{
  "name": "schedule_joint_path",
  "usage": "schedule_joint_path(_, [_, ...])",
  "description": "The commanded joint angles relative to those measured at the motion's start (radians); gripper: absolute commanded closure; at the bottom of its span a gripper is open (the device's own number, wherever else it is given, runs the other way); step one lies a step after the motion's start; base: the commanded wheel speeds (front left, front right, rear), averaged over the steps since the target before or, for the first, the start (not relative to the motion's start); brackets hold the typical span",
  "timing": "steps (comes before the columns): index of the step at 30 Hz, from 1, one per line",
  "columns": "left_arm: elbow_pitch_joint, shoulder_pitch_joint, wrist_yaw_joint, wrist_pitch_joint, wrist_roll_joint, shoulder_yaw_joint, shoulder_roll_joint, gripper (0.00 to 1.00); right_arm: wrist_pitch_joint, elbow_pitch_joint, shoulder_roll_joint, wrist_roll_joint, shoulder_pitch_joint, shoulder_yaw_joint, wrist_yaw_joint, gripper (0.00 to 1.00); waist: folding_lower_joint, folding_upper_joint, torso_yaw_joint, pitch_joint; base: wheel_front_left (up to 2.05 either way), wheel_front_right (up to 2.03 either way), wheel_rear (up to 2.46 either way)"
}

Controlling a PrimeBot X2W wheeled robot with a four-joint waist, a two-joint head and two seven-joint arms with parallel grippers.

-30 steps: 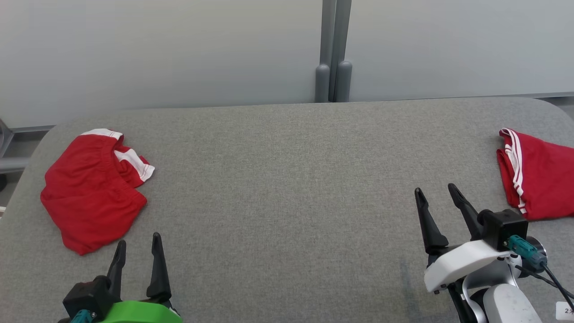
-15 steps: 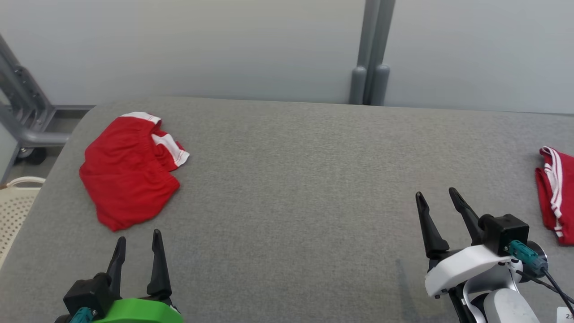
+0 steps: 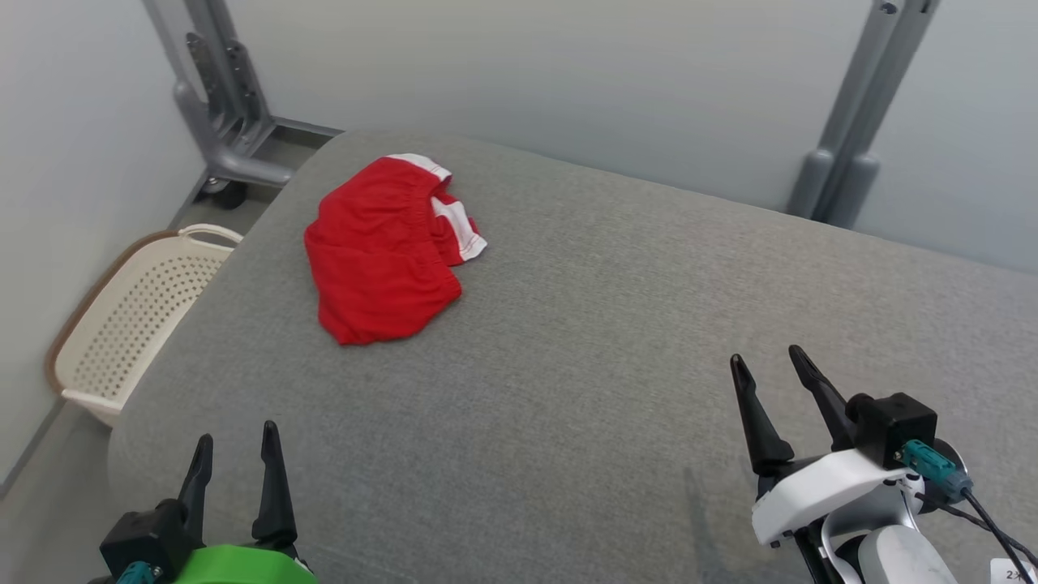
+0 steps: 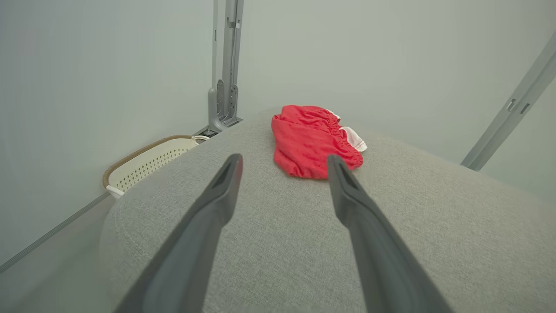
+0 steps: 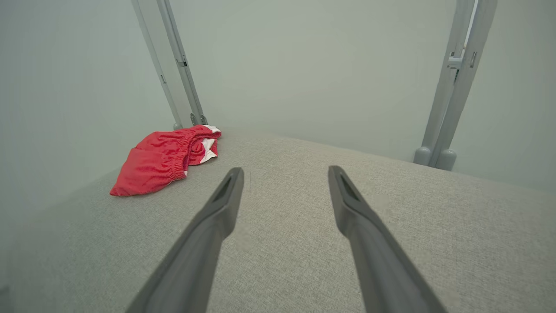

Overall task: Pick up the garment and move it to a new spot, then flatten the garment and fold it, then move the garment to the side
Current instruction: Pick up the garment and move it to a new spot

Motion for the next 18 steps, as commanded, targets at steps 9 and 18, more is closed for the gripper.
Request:
schedule_joint_path(9, [-0.023,0.027,0.011,-0.009,-0.002,0.008,-0.002,0.00,-0.008,0.021,-0.003,0.003,-0.024,0.021,0.000,0.00,0.0000,0.0038,0.093,0.018,0.00,0.00,0.00])
schedule_joint_path(18, [-0.016,-0.045,-0.011,0.038,0.015,-0.011,0.037,0.00,-0.001,0.005,-0.003,-0.016,-0.031,0.000,0.000,0.00,0.0000,0.0038,0.047,0.033,0.00,0.00,0.00])
